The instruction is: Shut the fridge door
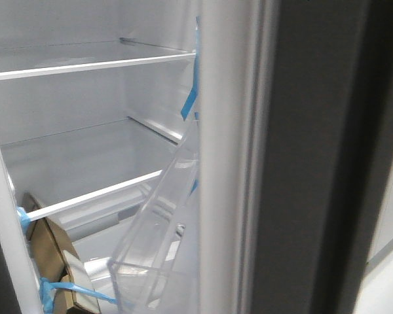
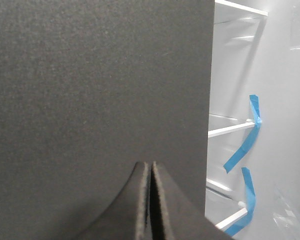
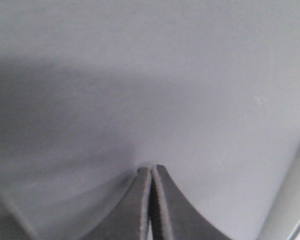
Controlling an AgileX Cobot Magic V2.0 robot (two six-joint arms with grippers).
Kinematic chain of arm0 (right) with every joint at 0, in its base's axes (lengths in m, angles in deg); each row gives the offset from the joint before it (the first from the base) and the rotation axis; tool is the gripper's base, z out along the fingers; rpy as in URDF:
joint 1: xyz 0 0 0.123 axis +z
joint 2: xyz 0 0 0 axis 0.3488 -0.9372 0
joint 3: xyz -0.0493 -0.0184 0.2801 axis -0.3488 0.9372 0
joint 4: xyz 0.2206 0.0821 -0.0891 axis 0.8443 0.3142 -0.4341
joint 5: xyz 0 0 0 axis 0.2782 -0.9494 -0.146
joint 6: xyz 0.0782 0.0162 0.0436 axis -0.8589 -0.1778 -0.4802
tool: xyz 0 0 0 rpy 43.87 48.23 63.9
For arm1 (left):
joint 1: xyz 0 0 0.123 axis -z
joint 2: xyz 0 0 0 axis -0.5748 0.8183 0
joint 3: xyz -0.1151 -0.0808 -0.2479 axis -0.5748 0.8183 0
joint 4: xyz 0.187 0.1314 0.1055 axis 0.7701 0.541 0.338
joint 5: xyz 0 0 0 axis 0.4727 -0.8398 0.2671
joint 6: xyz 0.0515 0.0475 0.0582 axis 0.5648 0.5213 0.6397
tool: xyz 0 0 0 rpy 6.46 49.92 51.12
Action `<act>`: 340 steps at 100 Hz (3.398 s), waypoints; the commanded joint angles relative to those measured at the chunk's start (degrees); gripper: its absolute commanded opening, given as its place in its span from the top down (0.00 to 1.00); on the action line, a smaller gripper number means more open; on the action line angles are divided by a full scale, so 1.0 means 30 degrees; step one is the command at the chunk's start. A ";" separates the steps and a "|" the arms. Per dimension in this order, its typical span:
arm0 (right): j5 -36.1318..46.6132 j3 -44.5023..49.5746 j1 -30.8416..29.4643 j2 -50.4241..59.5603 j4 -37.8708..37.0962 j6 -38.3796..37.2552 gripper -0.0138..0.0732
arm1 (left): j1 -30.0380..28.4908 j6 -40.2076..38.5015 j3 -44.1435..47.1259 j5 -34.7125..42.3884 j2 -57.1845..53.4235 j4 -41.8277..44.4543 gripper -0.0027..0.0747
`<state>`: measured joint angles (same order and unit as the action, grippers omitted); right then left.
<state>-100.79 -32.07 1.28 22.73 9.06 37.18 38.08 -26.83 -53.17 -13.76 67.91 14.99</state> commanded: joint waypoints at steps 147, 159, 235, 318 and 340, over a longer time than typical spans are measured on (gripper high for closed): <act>0.4296 -1.0214 0.1545 -1.3879 0.5121 0.5494 0.89 | -0.0070 -0.0083 0.0671 0.1386 -0.0198 -0.0077 0.99; 0.4568 -1.1227 0.1545 -1.5083 0.5121 0.5630 0.89 | -0.0070 -0.0083 0.0671 0.1386 -0.0198 -0.0077 0.99; 0.3203 -1.2768 0.1350 -1.5230 0.2136 0.4081 0.89 | -0.0070 -0.0083 0.0671 0.1386 -0.0198 -0.0077 0.99; 0.4698 0.4850 0.0186 0.4247 -0.1374 -0.1025 0.89 | -0.0070 -0.0083 0.0671 0.1386 -0.0198 -0.0077 0.99; 0.5829 0.8619 0.0186 0.7581 -0.1374 -0.2088 0.89 | -0.0070 -0.0083 0.0671 0.1386 -0.0198 -0.0077 0.99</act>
<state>-89.37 -7.85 2.15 43.03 4.76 32.23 38.08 -26.83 -53.17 -13.76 67.91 14.99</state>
